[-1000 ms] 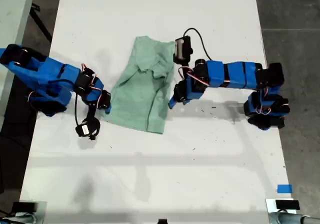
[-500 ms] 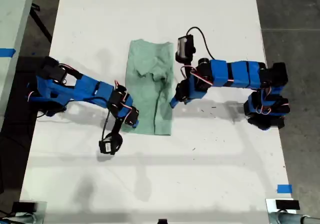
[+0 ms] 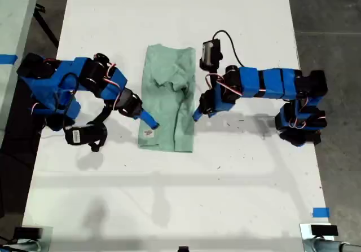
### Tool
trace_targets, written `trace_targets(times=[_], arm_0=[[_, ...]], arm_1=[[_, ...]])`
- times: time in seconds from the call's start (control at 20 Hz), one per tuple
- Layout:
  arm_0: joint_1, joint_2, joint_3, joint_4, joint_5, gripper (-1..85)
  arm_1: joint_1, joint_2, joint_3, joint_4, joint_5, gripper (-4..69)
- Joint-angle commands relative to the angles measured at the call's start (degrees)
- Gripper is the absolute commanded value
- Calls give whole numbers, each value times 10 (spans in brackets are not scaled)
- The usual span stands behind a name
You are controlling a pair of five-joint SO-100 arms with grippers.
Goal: Fold t-shirt
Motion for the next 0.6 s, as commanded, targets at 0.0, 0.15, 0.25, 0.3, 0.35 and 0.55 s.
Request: trace_targets(times=[0.0, 0.15, 0.25, 0.3, 0.35, 0.55], arm_0=[[0, 77, 46, 37, -38, 347], [33, 101, 116, 39, -126, 17], [55, 101, 137, 26, -152, 23], [62, 99, 145, 13, -151, 143], [64, 95, 152, -1, -148, 259], [49, 84, 212, -94, -101, 321]], arm_1=[[-6, 62, 2, -7, 13, 188], [-40, 67, 4, -3, 55, 109], [-73, 55, 3, -23, 68, 119], [-83, 47, 3, -33, 81, 173], [-91, 36, -1, -44, 88, 230], [-93, -25, -44, -54, 95, 299]])
